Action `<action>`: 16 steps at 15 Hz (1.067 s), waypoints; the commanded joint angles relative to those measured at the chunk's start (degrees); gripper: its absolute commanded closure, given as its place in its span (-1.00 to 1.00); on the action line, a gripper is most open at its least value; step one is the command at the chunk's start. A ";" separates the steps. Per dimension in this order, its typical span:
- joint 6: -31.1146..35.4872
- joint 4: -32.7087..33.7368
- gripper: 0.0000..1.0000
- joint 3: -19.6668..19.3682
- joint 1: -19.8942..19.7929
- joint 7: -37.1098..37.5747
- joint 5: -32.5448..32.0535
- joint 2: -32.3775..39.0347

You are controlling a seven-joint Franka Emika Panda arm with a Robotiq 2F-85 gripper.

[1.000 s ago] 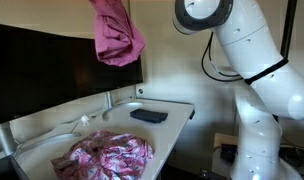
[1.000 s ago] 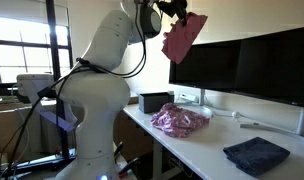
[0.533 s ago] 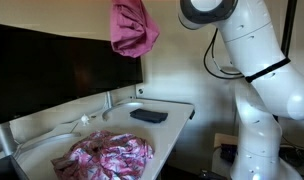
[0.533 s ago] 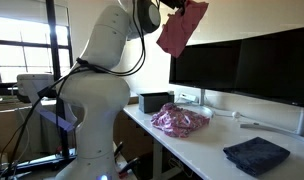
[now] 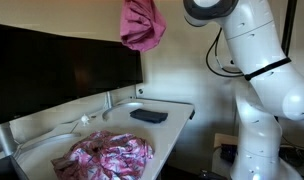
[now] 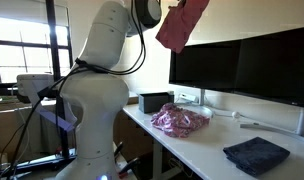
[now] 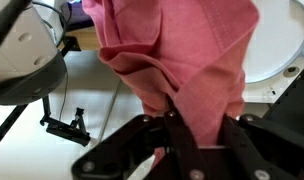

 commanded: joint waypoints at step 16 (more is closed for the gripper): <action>-3.06 -0.02 0.86 -2.65 -12.94 -5.20 -11.91 -2.89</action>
